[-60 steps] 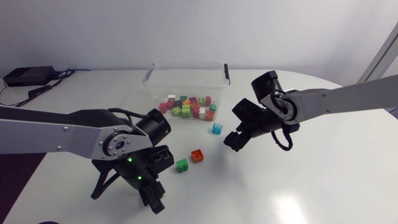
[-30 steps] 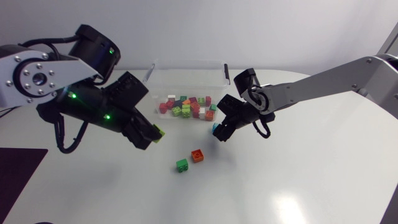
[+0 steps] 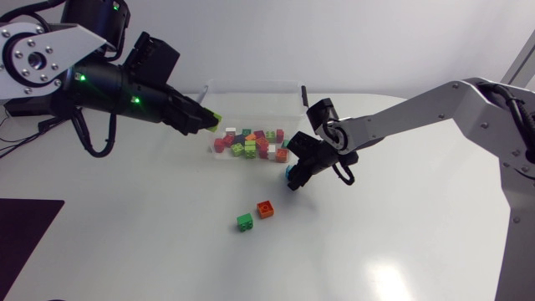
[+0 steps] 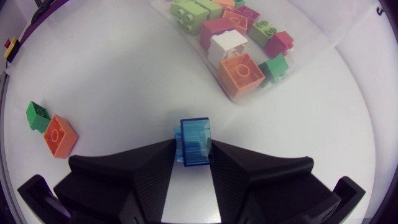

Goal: Place the duplo bricks in the container

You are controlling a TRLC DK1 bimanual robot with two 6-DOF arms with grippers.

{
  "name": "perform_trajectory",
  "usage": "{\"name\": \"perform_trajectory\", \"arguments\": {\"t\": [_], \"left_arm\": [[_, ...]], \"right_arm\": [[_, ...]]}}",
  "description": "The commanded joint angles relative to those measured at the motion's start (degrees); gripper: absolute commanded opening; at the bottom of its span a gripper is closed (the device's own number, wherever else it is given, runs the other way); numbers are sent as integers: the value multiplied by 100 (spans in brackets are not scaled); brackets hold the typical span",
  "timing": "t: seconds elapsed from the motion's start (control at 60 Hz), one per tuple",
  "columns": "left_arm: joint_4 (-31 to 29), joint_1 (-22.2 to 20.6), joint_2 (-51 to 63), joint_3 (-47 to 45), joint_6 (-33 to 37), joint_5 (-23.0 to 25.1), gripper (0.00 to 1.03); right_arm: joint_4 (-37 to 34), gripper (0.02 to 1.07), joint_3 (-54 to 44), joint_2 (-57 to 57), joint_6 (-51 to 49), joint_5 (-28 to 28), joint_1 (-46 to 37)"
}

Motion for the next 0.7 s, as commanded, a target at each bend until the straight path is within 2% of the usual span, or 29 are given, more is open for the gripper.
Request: {"name": "perform_trajectory", "arguments": {"t": [0.0,0.033,0.283,0.433,0.683], "left_arm": [[294,88,180,211,-296,60,25],[496,158,223,238,-437,60,25],[1304,308,883,756,-973,60,25],[1674,334,1428,1037,-1166,16,26],[2016,360,2394,1688,-1298,-388,27]], "right_arm": [[-95,22,-15,-120,-151,-19,-84],[-51,16,-111,-269,-142,-81,-93],[-324,15,-621,-1509,69,-98,-93],[-658,15,-586,-2159,289,-142,21],[-1141,15,-67,-2695,684,-142,302]]}}
